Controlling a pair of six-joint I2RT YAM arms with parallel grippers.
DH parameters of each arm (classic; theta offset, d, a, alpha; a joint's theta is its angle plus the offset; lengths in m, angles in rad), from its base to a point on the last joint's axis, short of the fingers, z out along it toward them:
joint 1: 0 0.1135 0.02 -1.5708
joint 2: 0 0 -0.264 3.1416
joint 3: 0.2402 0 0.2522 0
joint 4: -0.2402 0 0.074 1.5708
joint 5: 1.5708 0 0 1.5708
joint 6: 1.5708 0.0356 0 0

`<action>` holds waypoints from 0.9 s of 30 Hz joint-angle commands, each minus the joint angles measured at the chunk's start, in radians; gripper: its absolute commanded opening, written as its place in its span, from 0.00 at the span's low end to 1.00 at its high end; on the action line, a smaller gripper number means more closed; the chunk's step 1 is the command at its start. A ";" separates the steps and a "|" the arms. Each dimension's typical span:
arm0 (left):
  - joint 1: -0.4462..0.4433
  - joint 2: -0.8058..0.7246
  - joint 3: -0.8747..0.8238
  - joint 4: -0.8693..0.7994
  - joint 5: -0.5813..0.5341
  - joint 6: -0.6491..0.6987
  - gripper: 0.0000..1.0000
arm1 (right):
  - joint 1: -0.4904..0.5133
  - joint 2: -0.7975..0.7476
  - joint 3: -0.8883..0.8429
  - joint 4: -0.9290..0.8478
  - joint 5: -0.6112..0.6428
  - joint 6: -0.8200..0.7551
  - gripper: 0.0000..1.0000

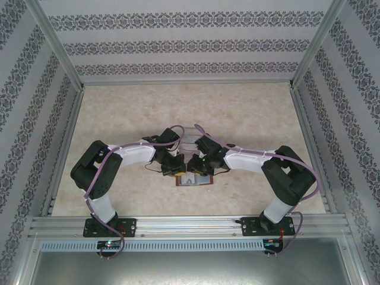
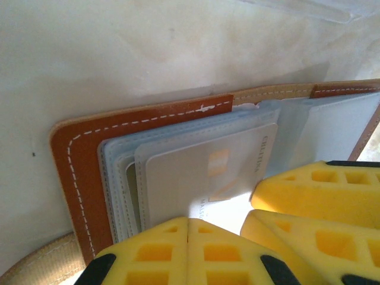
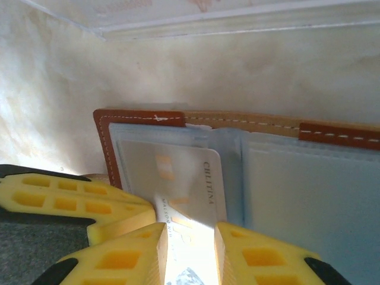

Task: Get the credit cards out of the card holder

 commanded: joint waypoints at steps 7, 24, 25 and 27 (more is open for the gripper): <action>-0.012 0.013 0.003 -0.007 -0.019 0.006 0.01 | -0.008 -0.003 0.002 -0.091 0.076 -0.036 0.31; -0.012 0.010 0.014 -0.049 -0.054 0.024 0.01 | -0.009 -0.062 0.022 -0.172 0.125 -0.058 0.39; -0.012 0.006 0.019 -0.057 -0.058 0.026 0.01 | -0.008 -0.069 0.020 -0.166 0.117 -0.058 0.39; -0.014 0.000 0.029 -0.069 -0.061 0.030 0.01 | -0.010 -0.078 0.020 -0.158 0.107 -0.055 0.39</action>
